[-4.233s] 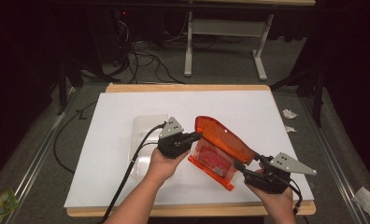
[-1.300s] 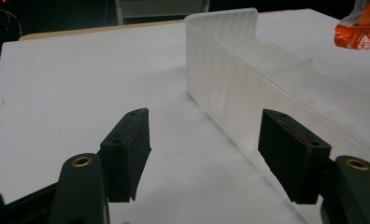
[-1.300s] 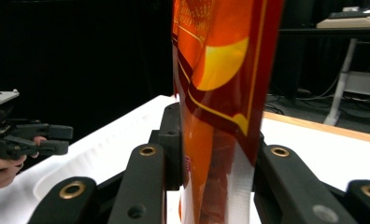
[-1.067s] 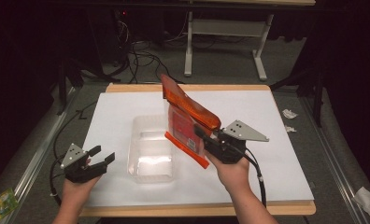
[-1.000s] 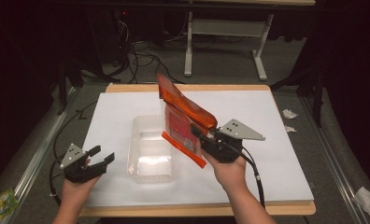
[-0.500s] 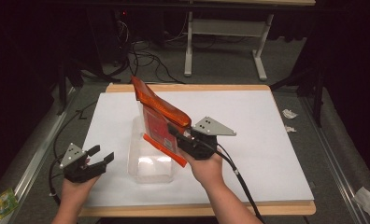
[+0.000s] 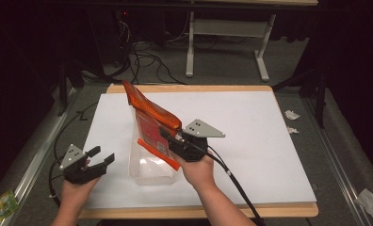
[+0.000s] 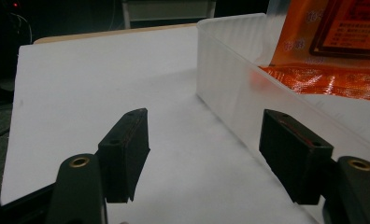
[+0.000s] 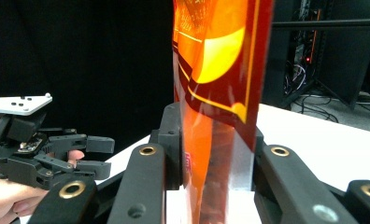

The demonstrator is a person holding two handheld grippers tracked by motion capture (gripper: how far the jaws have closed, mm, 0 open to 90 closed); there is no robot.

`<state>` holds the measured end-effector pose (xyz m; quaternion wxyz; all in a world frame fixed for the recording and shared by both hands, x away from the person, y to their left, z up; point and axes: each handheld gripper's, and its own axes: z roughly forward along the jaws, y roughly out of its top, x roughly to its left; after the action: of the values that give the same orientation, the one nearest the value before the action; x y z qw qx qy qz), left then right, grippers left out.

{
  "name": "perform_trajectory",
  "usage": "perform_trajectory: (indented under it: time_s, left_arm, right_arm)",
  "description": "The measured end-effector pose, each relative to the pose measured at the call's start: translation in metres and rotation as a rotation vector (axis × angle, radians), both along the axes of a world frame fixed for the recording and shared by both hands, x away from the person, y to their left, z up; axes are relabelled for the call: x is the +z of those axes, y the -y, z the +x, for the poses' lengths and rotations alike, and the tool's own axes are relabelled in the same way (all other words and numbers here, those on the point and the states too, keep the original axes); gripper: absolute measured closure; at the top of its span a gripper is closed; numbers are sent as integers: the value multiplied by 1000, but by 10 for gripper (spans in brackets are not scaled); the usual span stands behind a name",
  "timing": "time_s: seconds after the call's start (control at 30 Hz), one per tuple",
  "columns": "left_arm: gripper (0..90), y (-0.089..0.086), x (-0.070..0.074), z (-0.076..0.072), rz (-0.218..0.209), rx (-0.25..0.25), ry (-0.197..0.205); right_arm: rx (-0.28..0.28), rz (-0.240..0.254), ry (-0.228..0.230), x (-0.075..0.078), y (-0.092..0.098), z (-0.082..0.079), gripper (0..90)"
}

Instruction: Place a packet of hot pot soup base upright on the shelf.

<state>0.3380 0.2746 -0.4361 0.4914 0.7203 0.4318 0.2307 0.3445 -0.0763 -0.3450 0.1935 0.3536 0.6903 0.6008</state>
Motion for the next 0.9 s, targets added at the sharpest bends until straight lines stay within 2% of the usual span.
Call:
perform_trajectory:
  time_s: [0.37,0.57,0.9]
  left_arm:
    - [339,0,0,0,5,-1,0]
    - [339,-1,0,0,4,1,1]
    - [341,-1,0,0,0,1,0]
  right_arm:
    - [2,-8,-5,-5,-8,0,726]
    - [3,-25,-22,-14,-13,3,726]
    - [-6,-23,-59,-31,-16,7,726]
